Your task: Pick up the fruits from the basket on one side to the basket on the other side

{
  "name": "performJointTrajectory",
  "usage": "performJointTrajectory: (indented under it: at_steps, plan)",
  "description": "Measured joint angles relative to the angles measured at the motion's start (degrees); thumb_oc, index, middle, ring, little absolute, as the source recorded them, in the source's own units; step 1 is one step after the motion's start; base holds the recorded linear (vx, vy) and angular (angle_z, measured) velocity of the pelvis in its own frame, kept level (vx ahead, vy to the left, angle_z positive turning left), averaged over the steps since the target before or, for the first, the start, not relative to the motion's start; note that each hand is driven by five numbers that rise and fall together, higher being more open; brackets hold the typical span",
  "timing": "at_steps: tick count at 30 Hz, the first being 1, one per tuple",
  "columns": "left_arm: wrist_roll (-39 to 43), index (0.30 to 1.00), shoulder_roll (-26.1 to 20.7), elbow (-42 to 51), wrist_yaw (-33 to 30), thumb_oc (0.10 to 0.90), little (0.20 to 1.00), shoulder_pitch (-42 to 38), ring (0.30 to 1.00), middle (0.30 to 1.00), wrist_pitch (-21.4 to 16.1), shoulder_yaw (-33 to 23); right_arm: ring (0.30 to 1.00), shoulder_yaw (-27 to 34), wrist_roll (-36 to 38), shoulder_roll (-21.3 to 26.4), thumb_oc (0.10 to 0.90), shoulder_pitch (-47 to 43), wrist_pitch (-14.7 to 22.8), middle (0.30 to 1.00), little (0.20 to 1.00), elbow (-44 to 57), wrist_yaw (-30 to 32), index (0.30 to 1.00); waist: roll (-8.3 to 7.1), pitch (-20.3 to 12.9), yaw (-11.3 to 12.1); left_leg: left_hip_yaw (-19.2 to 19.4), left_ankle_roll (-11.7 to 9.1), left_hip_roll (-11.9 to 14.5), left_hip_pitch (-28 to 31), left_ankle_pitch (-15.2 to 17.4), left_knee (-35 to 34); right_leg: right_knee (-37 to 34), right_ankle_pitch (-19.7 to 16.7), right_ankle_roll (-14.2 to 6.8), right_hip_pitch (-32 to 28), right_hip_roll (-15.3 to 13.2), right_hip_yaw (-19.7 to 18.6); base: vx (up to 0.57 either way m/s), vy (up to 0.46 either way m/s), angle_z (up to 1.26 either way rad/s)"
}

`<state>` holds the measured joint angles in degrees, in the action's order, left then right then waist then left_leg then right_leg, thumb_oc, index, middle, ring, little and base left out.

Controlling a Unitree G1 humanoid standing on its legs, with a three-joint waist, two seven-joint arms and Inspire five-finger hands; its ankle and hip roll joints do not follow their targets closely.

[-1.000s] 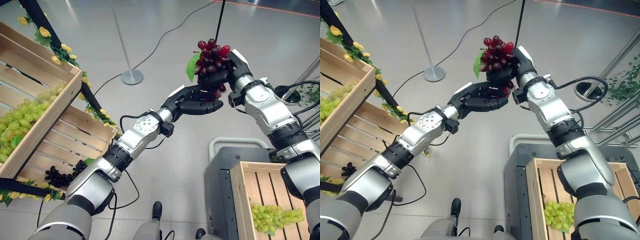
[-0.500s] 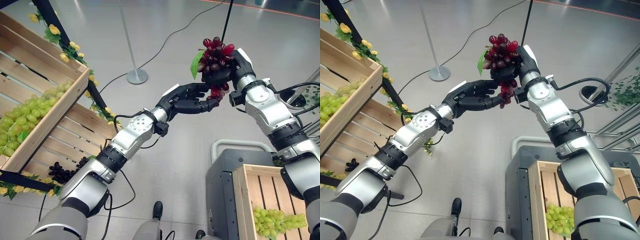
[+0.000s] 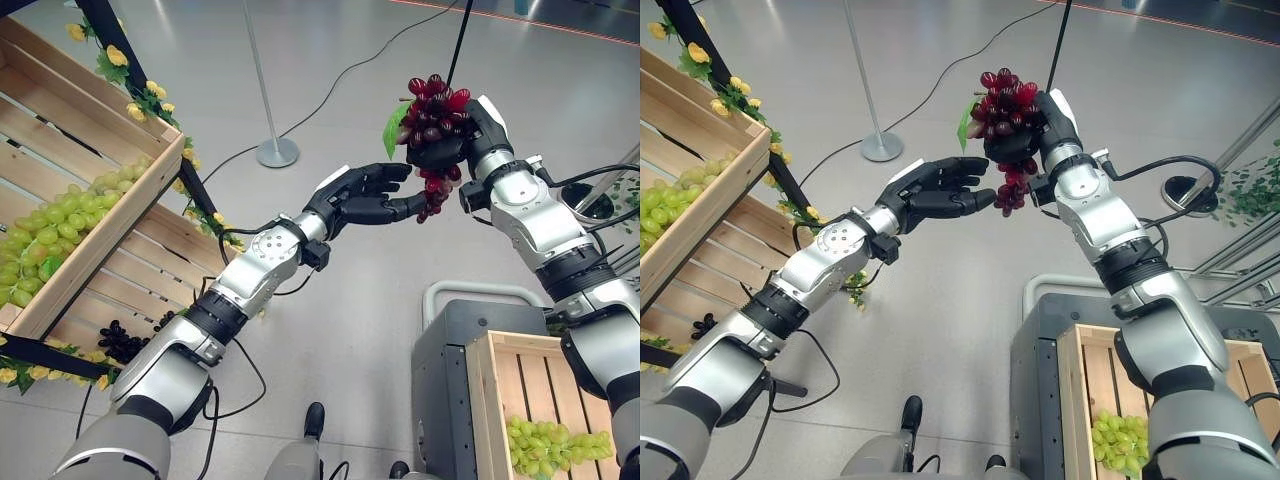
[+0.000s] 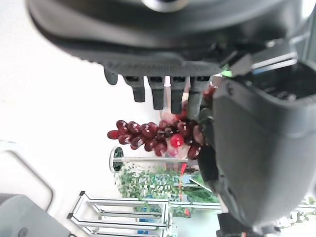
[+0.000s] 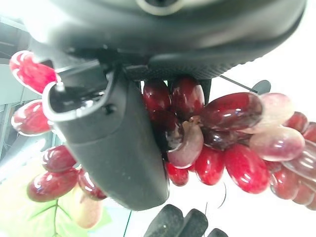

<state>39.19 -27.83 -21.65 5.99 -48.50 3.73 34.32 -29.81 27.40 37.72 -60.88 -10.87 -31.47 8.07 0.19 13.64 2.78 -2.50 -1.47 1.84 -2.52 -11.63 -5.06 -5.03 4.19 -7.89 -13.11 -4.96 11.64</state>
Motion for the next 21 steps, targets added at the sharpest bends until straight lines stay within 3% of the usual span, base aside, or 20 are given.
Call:
performJointTrajectory:
  at_steps: [5,21]
  plan:
    - [0.00,0.900,0.47,-0.46,0.03,0.800,0.900,1.98,0.900,0.900,2.22,-1.09,0.300,0.00,0.18,-0.11,0.400,0.01,0.00,0.300,0.300,0.06,-0.05,0.300,0.00,0.00,-0.17,0.00,0.00,0.00,0.01,0.00,0.00,0.00,0.00,0.00,0.00,0.01,-0.01,0.00,0.000,0.00]
    - [1.63,0.900,2.31,-4.53,3.70,0.800,0.900,2.11,0.900,0.900,2.29,-1.20,0.300,-0.01,4.64,-4.89,0.400,0.09,-1.23,0.300,0.300,1.59,-5.19,0.300,0.00,0.00,-0.67,0.21,0.03,0.05,0.56,0.00,-0.01,0.00,0.00,0.00,-0.46,-0.02,-0.19,0.00,0.000,0.00]
